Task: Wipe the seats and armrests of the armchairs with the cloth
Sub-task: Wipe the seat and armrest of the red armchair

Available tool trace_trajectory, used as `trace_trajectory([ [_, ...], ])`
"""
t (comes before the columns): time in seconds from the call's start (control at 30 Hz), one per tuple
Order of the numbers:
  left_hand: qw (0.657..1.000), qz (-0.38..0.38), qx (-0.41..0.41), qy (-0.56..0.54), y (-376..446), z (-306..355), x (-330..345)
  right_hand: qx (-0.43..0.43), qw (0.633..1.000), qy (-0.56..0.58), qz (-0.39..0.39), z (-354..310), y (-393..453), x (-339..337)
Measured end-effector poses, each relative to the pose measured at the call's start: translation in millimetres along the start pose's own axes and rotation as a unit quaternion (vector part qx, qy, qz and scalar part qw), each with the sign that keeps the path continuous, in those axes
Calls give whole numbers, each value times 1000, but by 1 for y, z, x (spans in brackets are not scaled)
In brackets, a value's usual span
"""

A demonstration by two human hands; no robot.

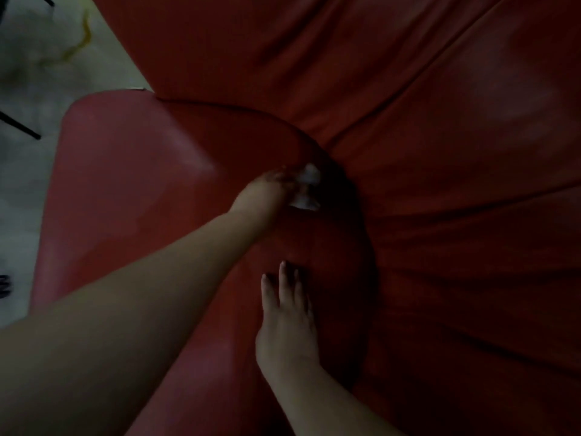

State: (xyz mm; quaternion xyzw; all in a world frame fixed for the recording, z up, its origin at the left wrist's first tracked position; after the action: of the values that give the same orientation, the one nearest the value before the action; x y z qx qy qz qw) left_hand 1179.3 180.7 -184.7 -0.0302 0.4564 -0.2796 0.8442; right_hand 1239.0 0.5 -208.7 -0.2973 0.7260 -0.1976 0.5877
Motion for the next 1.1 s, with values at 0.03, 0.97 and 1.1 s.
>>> trace_trajectory([
  [0.03,999,22,11,28,-6,-9,-2,8,992,110,62,39,5,-31],
  [0.97,969,15,-219,-109,-202,-55,32,0,998,-46,39,25,-16,-35],
  [1.1,941,35,-283,-180,-222,-45,22,-13,998,-58,-11,26,-16,-56],
])
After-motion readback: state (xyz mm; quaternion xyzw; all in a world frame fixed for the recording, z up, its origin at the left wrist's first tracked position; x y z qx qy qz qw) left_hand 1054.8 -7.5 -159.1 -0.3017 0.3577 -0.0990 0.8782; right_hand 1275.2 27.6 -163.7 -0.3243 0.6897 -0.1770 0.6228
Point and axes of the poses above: each hand's wrist, its own y-axis towards the middle knuckle, its own x-axis out of the palm, z = x × y, the point moved 1 cm from there along y, towards the middle knuckle, and after that the axes turned 14 degrees about -y, right-handed, at the moved point
